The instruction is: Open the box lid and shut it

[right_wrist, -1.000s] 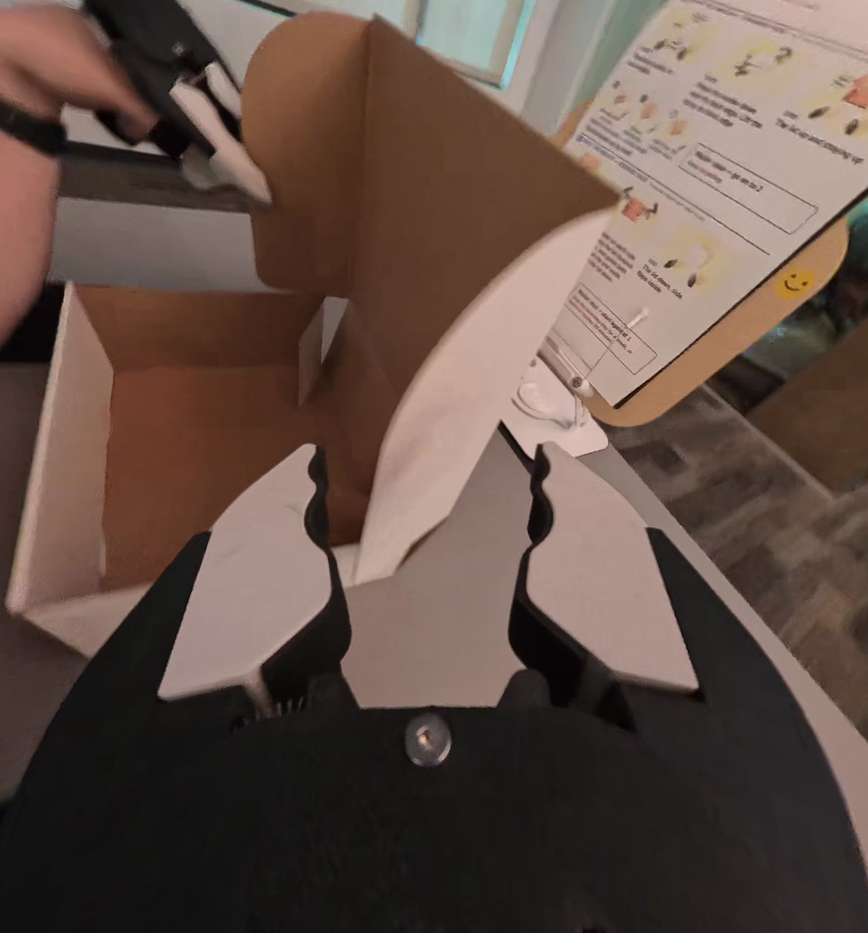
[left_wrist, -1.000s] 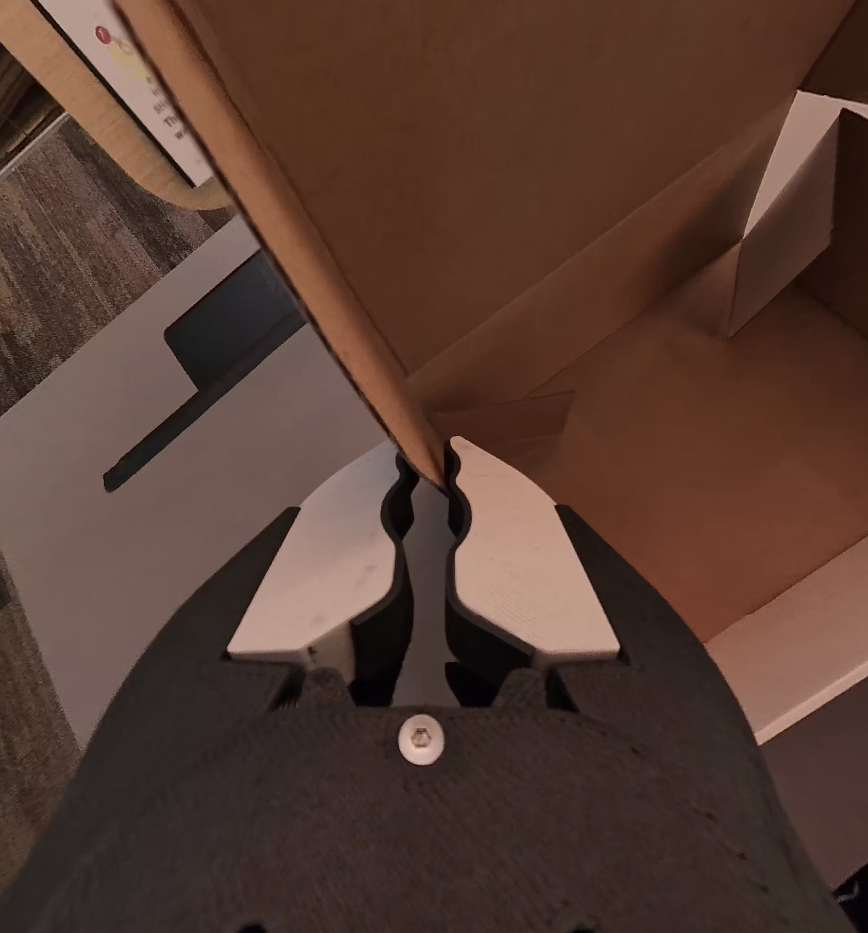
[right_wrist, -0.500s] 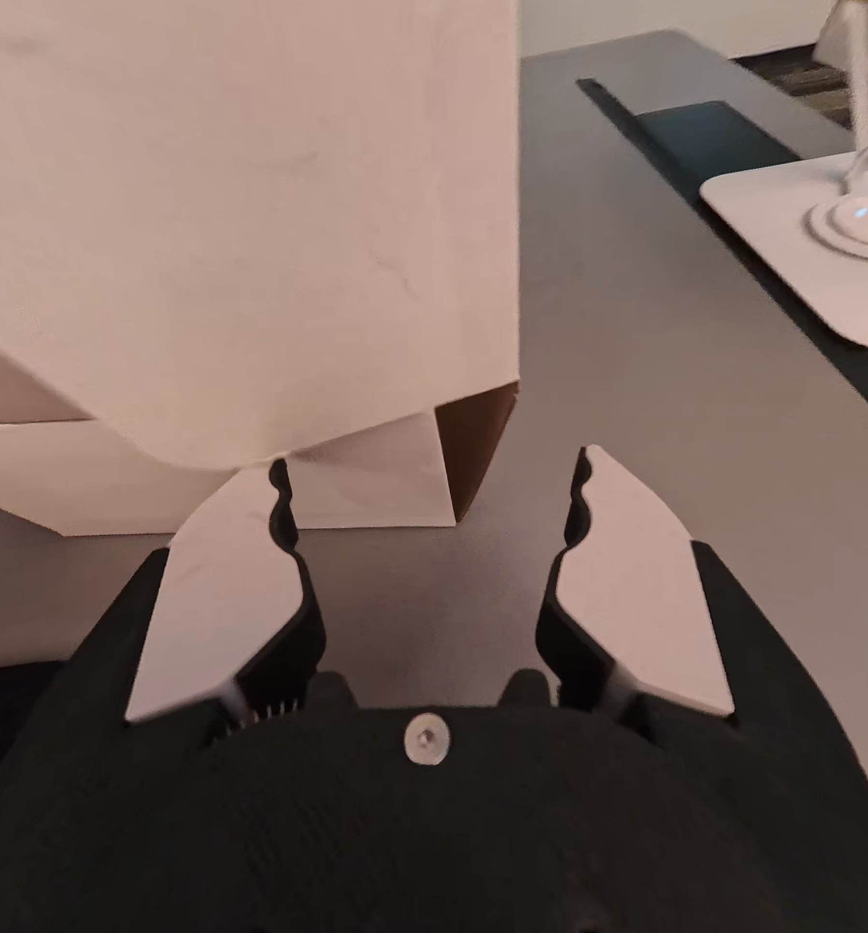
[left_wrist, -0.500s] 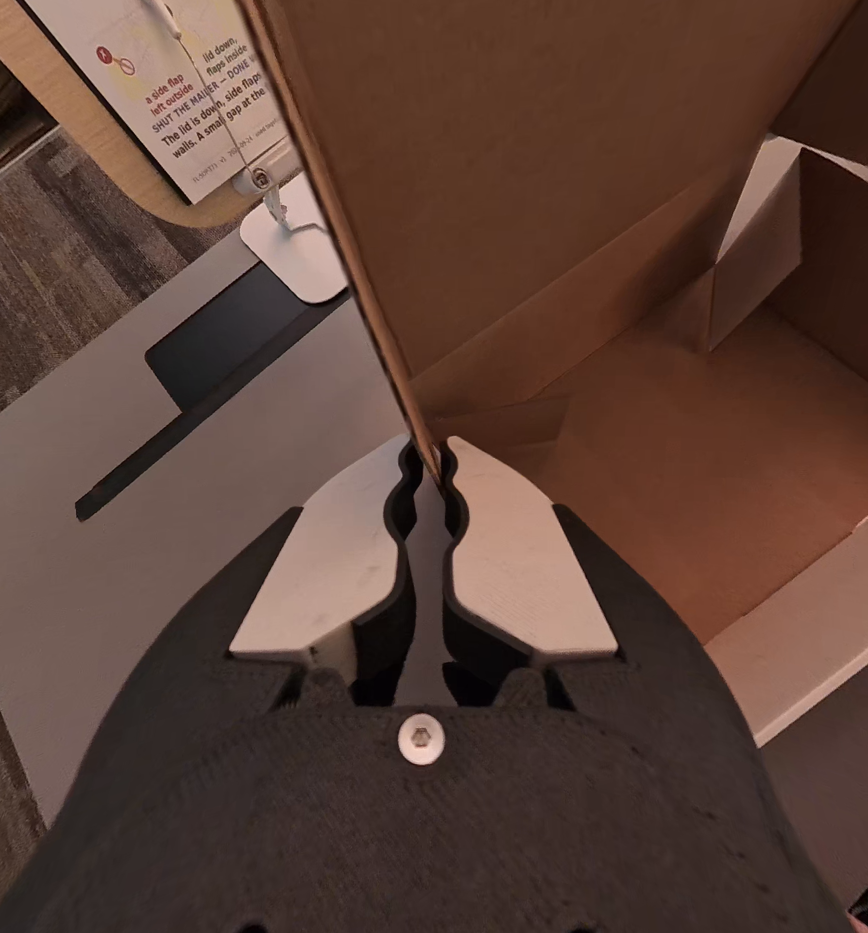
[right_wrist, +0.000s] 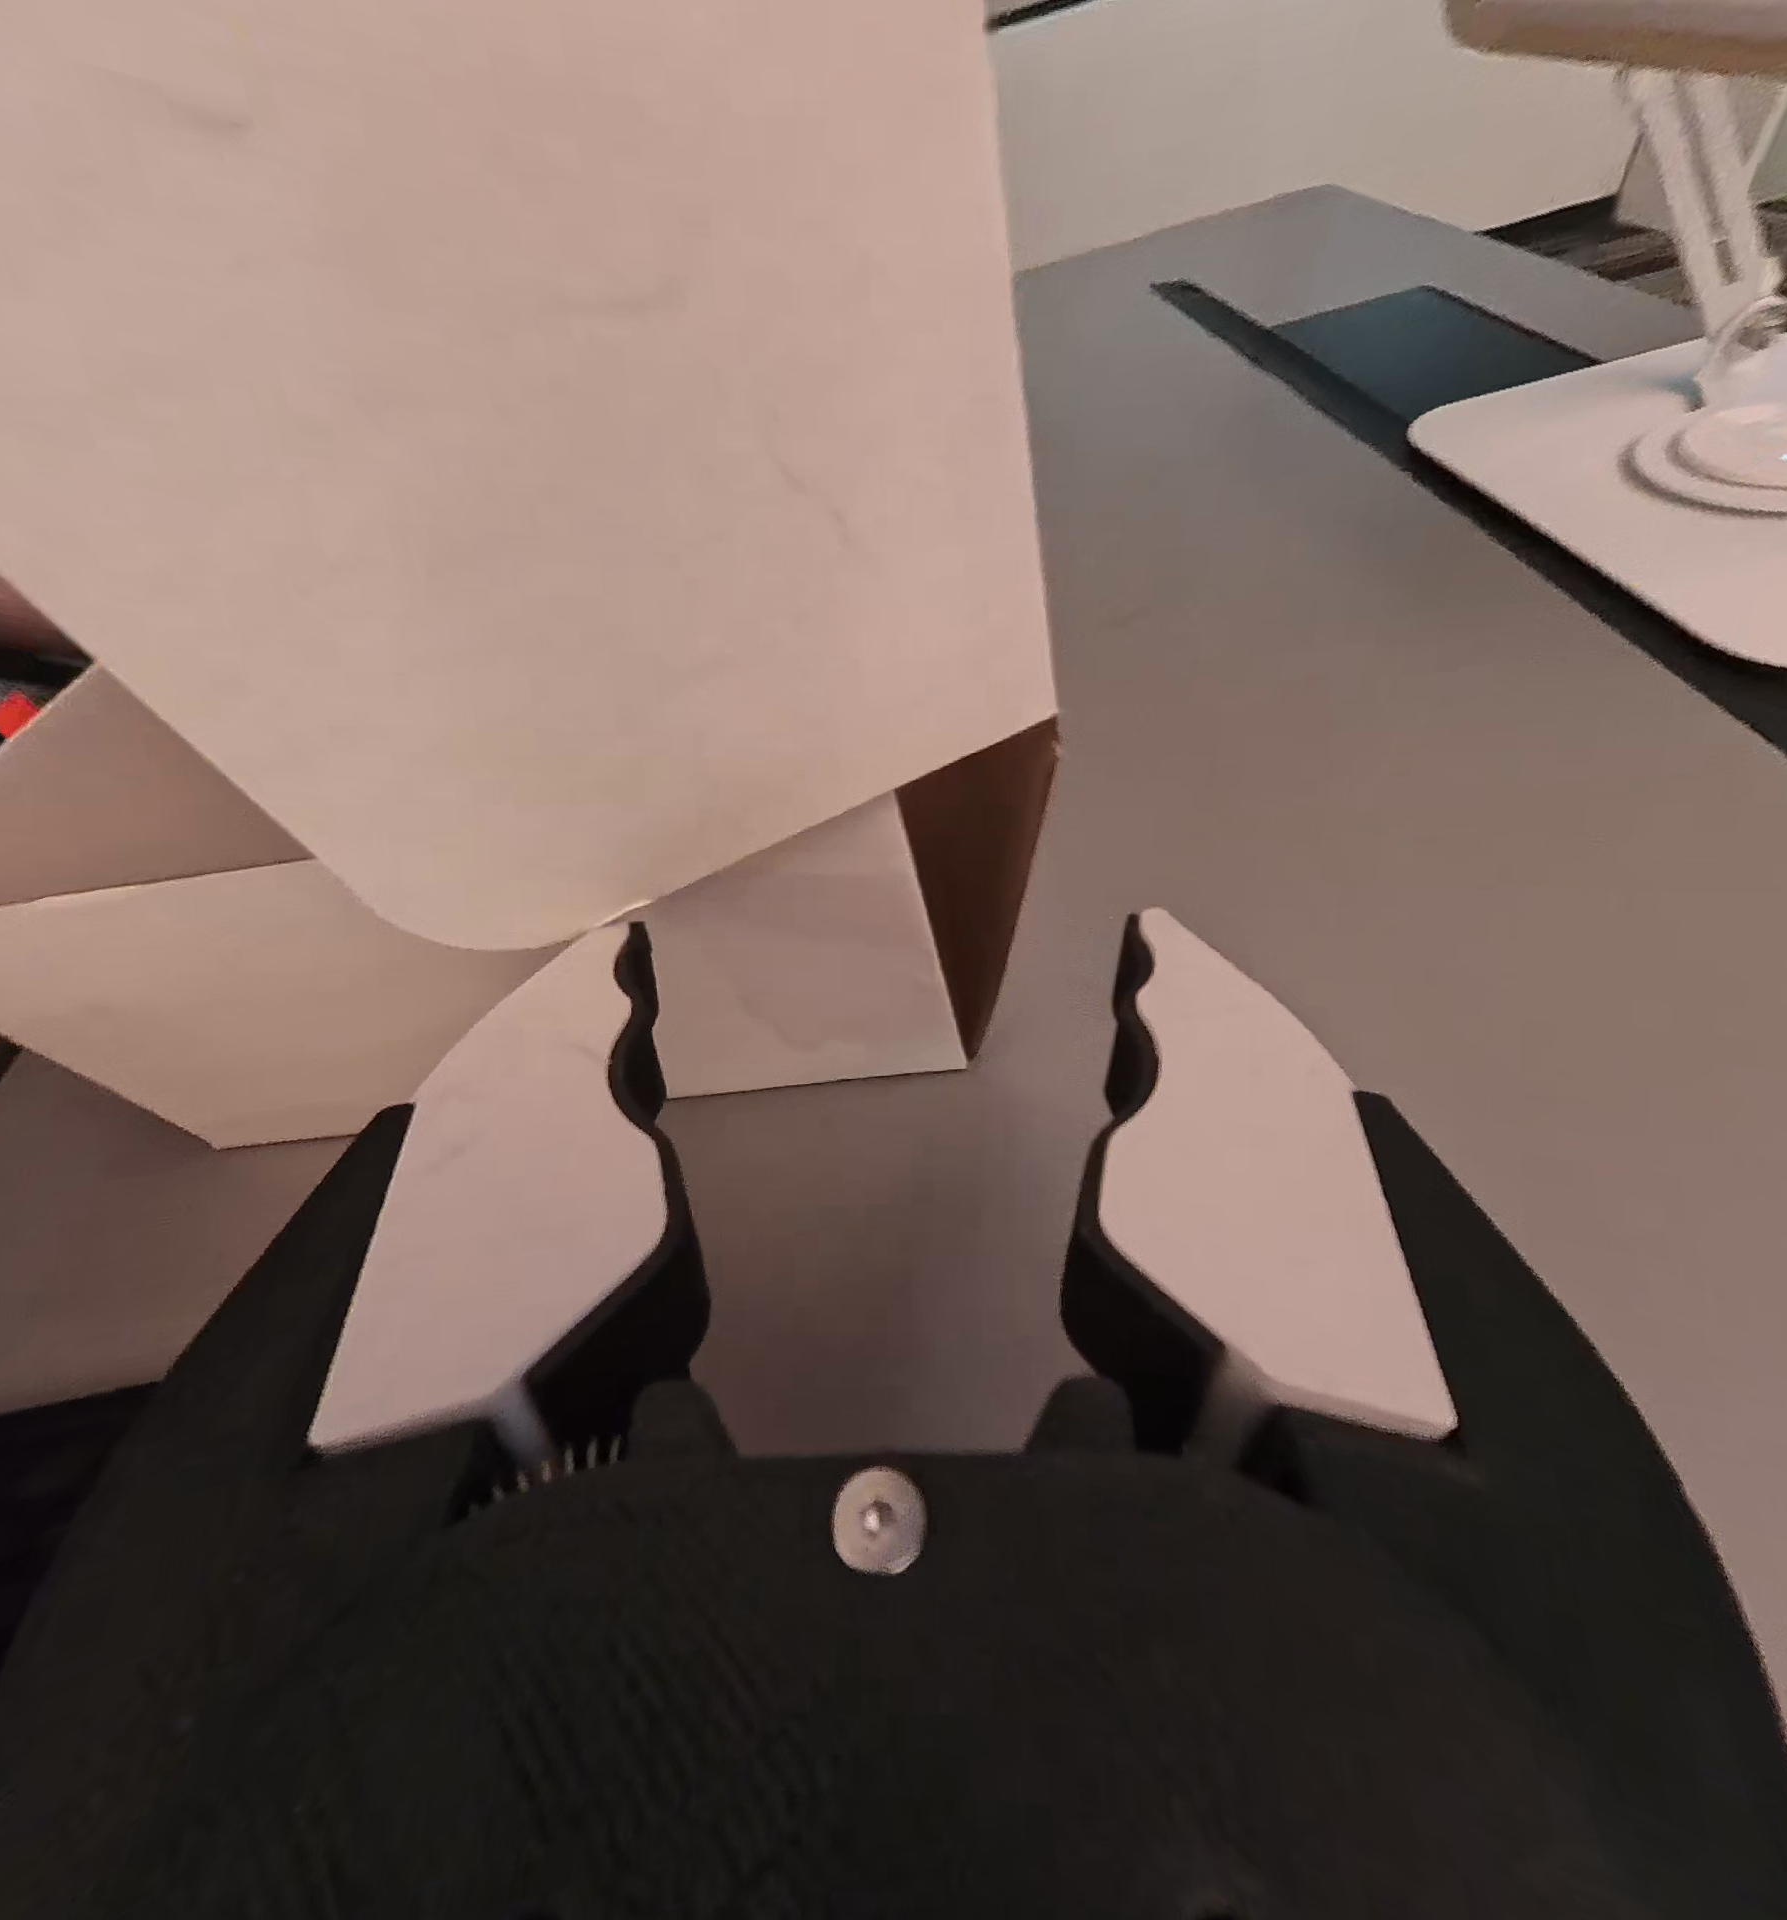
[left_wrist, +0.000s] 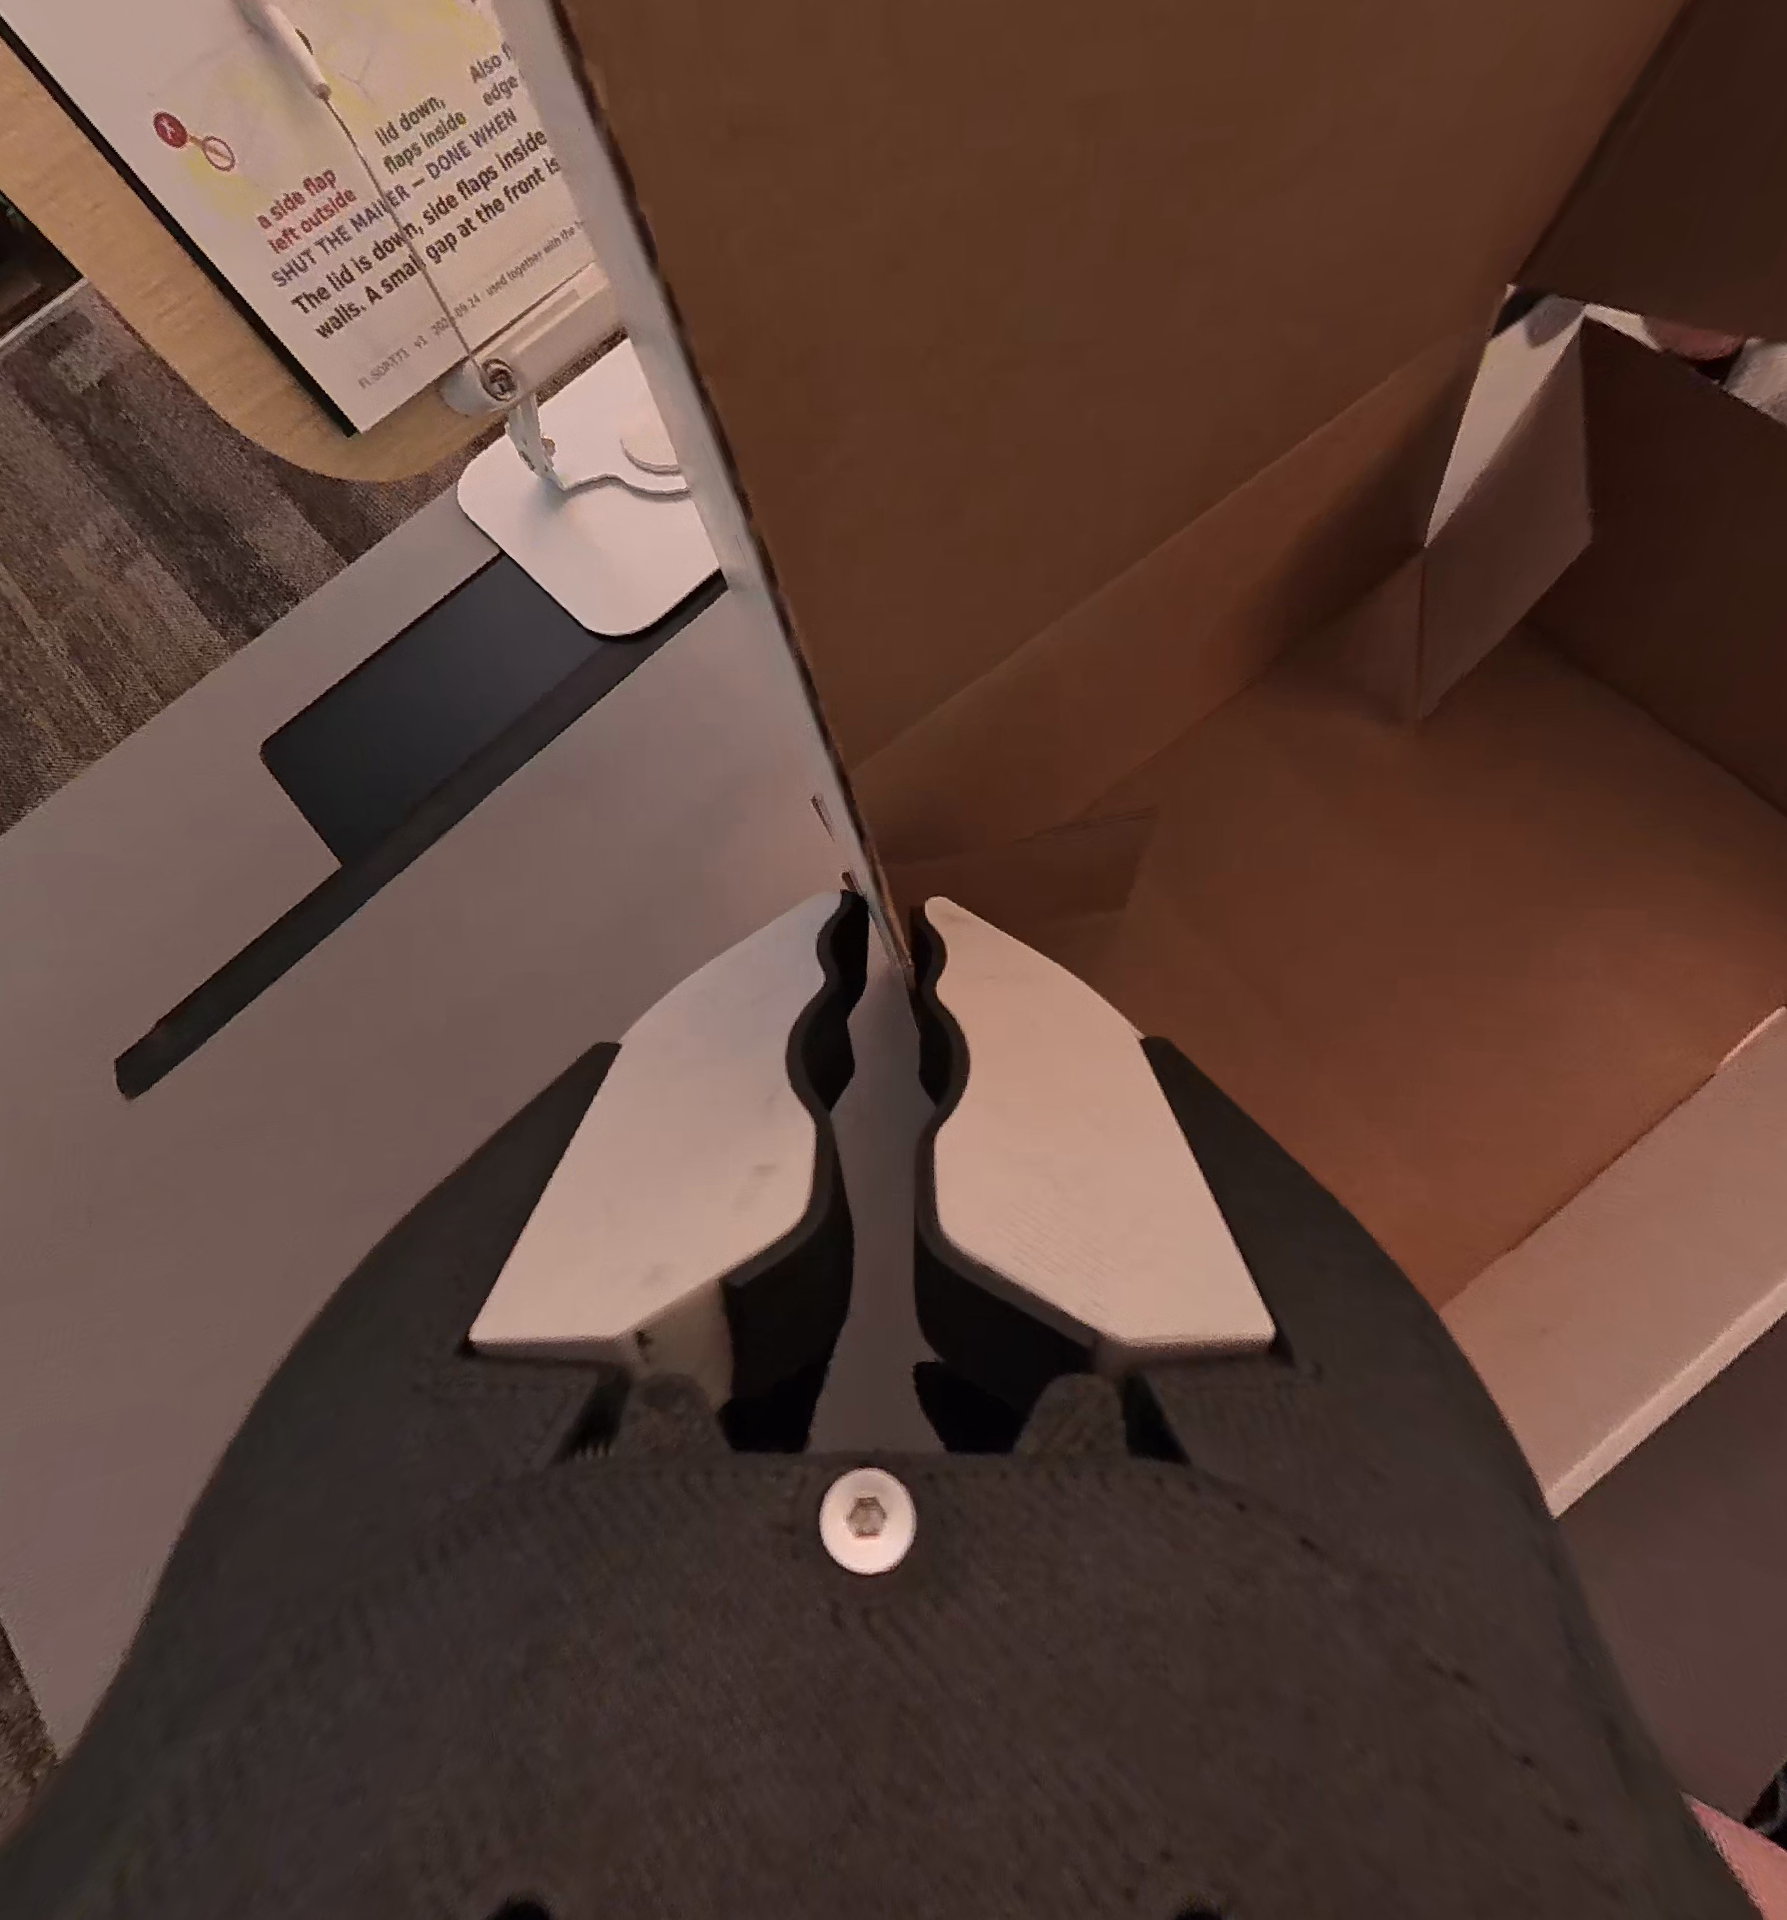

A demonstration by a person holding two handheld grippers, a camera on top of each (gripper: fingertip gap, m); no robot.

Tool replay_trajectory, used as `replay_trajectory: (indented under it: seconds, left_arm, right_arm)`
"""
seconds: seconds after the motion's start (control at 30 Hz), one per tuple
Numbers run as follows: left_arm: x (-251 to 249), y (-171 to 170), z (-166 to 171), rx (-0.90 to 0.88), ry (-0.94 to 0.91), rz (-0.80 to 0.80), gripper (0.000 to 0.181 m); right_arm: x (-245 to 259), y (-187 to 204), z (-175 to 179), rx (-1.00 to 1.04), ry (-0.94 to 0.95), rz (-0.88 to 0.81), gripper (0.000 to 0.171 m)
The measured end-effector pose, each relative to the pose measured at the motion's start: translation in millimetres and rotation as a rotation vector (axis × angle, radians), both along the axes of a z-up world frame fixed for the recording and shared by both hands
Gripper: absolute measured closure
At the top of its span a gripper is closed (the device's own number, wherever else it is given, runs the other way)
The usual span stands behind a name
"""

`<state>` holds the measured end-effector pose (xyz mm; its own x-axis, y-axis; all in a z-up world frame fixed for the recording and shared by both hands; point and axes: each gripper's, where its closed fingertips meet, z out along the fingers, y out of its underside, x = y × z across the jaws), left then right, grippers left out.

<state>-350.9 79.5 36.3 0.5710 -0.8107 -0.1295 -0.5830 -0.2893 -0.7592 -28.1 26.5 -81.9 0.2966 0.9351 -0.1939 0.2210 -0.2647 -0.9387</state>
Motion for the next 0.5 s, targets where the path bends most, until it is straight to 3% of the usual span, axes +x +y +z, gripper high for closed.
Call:
replay_trajectory:
  seconds: [0.3,0.5]
  left_arm:
    - [4,-2,0,-0.018,-0.028,-0.022,0.171]
    - [8,-6,4,-0.012,-0.045,-0.038,0.165]
  right_arm:
    - [30,1,14,0.0,0.06,-0.101,0.084]
    - [56,1,51,0.108,0.098,-0.218,0.084]
